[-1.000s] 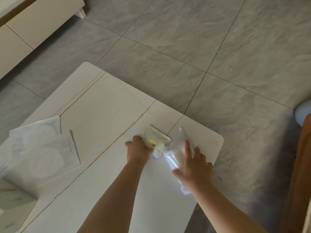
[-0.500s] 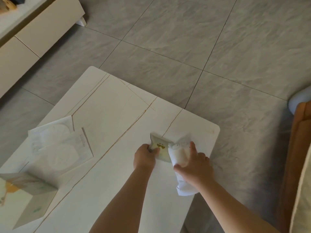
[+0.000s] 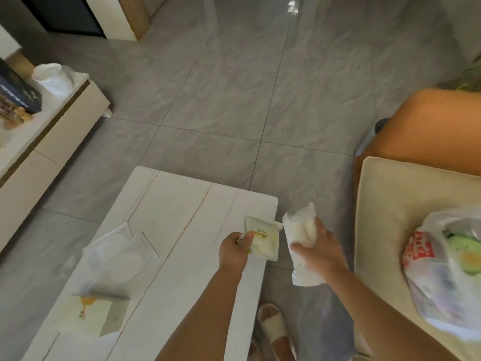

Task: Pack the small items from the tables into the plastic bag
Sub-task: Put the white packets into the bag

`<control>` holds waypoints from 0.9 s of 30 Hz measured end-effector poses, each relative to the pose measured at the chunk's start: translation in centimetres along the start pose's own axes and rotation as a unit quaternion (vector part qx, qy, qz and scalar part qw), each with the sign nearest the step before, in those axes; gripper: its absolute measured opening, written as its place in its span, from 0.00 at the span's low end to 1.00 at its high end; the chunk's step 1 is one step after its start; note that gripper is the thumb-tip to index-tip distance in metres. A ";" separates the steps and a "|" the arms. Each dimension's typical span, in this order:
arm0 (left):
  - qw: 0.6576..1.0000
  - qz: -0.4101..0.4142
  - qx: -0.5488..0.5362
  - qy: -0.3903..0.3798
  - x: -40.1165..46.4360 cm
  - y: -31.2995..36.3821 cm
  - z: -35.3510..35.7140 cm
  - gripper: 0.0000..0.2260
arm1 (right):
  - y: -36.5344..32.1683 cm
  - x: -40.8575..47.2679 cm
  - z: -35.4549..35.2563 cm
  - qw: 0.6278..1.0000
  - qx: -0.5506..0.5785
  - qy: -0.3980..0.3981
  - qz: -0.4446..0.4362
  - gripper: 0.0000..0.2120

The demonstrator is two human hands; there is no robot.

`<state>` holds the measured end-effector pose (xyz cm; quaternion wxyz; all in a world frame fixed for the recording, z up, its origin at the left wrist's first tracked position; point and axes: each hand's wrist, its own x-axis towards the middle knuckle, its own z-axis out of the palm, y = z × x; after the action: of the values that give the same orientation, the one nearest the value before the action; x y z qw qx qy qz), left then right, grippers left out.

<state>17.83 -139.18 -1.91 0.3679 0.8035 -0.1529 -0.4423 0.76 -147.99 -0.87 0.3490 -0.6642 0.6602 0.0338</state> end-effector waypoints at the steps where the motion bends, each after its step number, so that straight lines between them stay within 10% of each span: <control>1: 1.000 0.005 0.000 -0.009 -1.5 0.9 0.6 0.13 | 0.7 -1.2 -1.5 1.000 0.013 0.006 0.007 0.44; 27: 0.969 0.052 0.146 -0.191 -17.8 14.0 38.1 0.17 | 35.0 -2.6 -25.7 0.975 0.004 0.066 0.212 0.49</control>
<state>-22.42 -155.95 6.08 0.2330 0.7400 -0.3250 -0.5408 -41.73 -154.78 5.18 0.2922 -0.5079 0.8081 0.0601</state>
